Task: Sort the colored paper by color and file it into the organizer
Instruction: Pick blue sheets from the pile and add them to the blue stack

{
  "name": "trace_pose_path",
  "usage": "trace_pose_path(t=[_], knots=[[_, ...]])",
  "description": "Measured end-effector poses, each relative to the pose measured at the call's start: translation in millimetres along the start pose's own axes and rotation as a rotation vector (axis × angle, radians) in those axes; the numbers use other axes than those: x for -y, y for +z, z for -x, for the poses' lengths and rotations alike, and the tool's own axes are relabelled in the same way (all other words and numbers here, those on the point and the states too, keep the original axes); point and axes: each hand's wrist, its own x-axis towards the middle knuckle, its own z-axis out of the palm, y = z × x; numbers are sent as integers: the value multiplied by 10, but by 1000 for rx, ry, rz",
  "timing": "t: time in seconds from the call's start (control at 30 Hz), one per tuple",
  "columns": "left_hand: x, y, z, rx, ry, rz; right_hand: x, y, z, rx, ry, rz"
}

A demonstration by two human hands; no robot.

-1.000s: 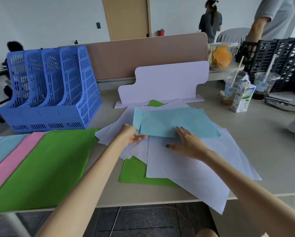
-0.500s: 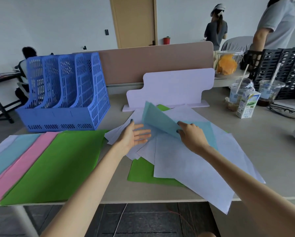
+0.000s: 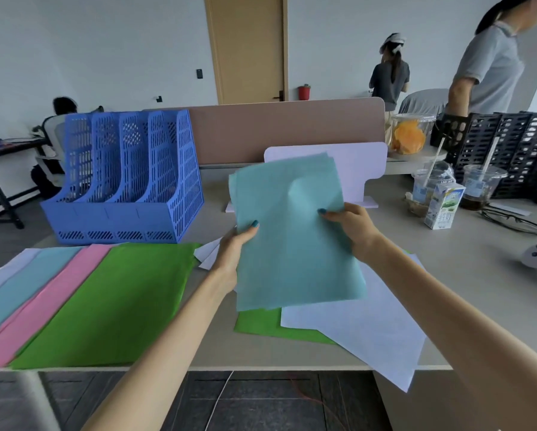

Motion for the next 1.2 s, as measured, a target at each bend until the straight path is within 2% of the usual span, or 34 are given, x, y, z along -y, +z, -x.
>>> trace_pose_path(t=[0.07, 0.13, 0.23, 0.3, 0.33, 0.4, 0.43, 0.47, 0.53, 0.67, 0.8, 0.97, 1.1, 1.2], knots=[[36, -52, -34, -192, 24, -75, -110, -69, -59, -91, 28, 72], [161, -107, -75, -265, -14, -248, -263, -115, -94, -120, 117, 166], [348, -128, -66, -65, -167, -377, -527, -140, -96, -102, 249, 310], [372, -163, -69, -64, -88, -520, -642, -158, -79, -130, 284, 413], [366, -219, -93, -128, -18, -658, -683, -176, -78, -148, 277, 446], [334, -363, -97, -295, 124, -1075, -743, -229, -97, -164, 237, 492], [331, -440, -95, -326, 196, -1275, -754, -254, -105, -158, 226, 505], [346, -515, -90, -307, 229, -1427, -766, -281, -110, -148, 221, 515], [339, -537, -16, -258, 215, -1573, -780, -334, -111, -147, 220, 522], [360, -340, 109, -288, 275, -1565, -785, -430, -93, -168, 238, 448], [386, -329, 42, -285, 283, -1291, -800, -483, -81, -184, 243, 401], [422, -554, 4, -307, 201, -1432, -808, -488, -61, -197, 236, 374], [424, -538, 38, -359, 288, -1458, -760, -417, -22, -184, 241, 332], [421, -464, -5, -289, 265, -1138, -771, -342, -7, -187, 230, 320]])
